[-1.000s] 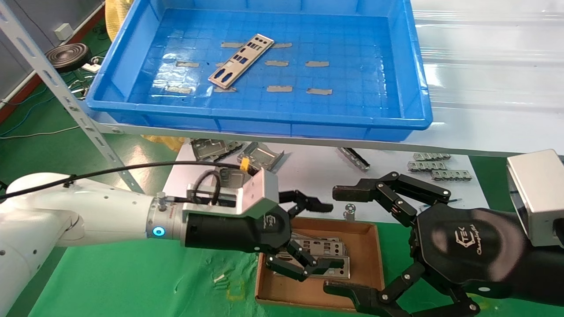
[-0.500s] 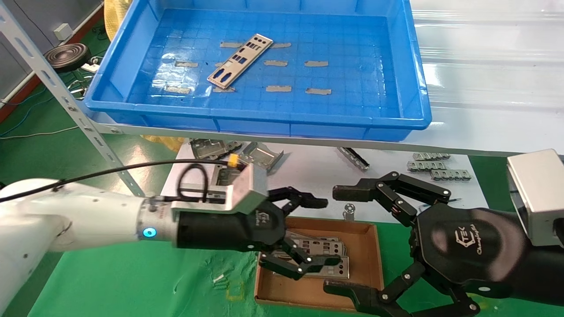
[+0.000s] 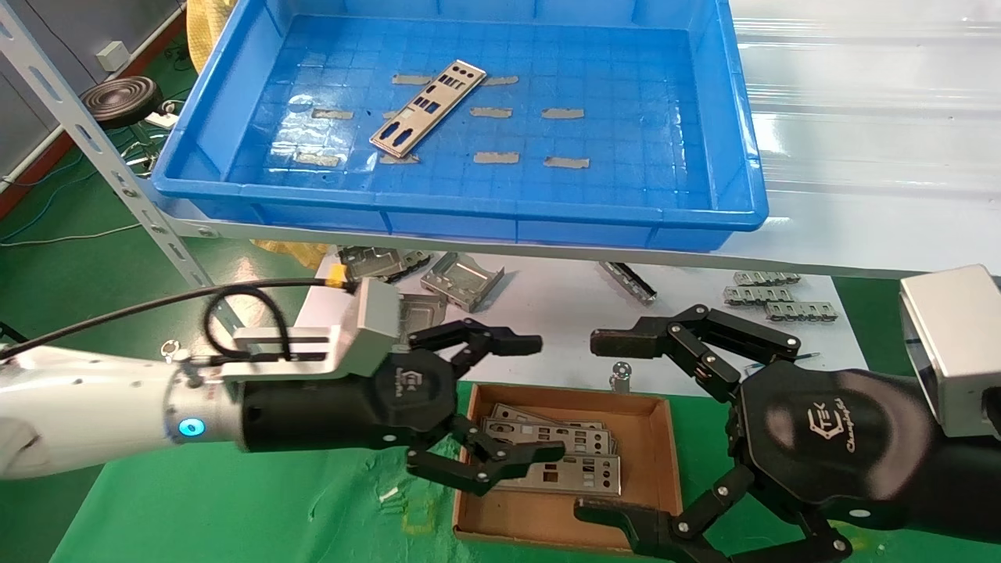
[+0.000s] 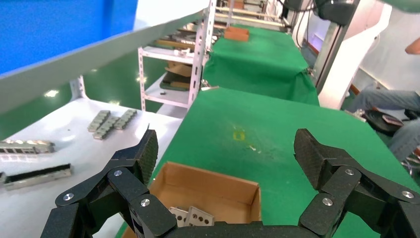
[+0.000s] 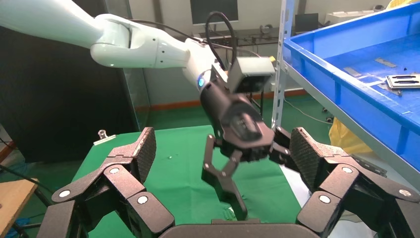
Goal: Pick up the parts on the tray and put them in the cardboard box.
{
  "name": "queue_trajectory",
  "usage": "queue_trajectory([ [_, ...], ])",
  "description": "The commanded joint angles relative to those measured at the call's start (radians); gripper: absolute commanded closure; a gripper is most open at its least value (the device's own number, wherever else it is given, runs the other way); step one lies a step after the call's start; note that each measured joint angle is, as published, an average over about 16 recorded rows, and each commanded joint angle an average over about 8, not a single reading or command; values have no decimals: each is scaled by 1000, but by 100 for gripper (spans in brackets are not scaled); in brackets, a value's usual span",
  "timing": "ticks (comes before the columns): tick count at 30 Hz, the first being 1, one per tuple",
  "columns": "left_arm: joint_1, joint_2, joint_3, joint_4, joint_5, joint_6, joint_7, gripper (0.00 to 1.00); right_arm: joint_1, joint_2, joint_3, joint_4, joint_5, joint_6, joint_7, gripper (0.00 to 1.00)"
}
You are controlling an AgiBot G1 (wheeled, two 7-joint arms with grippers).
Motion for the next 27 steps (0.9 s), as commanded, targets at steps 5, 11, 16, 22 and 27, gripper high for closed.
queue_trajectory([
  [5,48,-69,-71,-102,-8,1,-55,0,0,0,0,0,0,0,0,0],
  [11,96,-137,-142,-202,-16,2,-109,0,0,0,0,0,0,0,0,0],
  [16,135,-193,-200,-286,-23,3,-154,0,0,0,0,0,0,0,0,0],
  [22,183,-261,-271,-387,-31,4,-209,0,0,0,0,0,0,0,0,0],
  [27,223,-318,-330,-471,-38,5,-254,0,0,0,0,0,0,0,0,0],
])
